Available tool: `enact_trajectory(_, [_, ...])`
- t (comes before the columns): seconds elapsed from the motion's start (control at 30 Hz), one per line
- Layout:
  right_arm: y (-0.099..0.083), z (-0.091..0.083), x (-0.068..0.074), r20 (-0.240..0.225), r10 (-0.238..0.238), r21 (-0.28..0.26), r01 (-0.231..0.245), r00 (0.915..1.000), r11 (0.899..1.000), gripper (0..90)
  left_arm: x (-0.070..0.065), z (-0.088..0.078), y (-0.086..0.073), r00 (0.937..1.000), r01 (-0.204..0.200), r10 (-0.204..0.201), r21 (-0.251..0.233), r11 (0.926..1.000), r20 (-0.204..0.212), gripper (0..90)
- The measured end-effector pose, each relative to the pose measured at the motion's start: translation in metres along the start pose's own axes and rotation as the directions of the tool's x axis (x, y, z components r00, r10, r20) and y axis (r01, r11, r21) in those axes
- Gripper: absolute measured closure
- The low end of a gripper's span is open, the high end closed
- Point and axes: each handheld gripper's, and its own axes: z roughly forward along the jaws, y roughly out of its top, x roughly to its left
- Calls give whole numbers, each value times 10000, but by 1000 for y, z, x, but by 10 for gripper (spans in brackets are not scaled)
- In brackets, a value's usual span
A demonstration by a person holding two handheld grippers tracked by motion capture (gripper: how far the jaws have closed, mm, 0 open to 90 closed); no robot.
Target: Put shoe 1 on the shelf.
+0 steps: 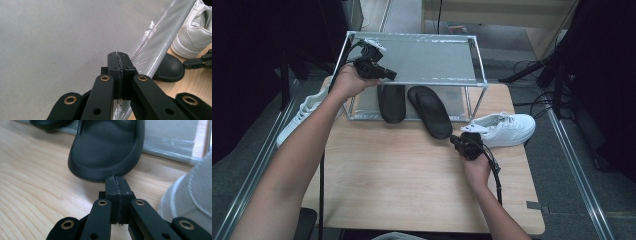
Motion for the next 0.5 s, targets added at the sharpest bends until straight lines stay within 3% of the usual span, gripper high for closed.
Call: enact_trajectory(0.5, [27, 38, 17, -207, -83, 14, 84, 9998, 10000, 900, 2, 0, -2, 9999, 100, -99, -125, 9999, 90, 900])
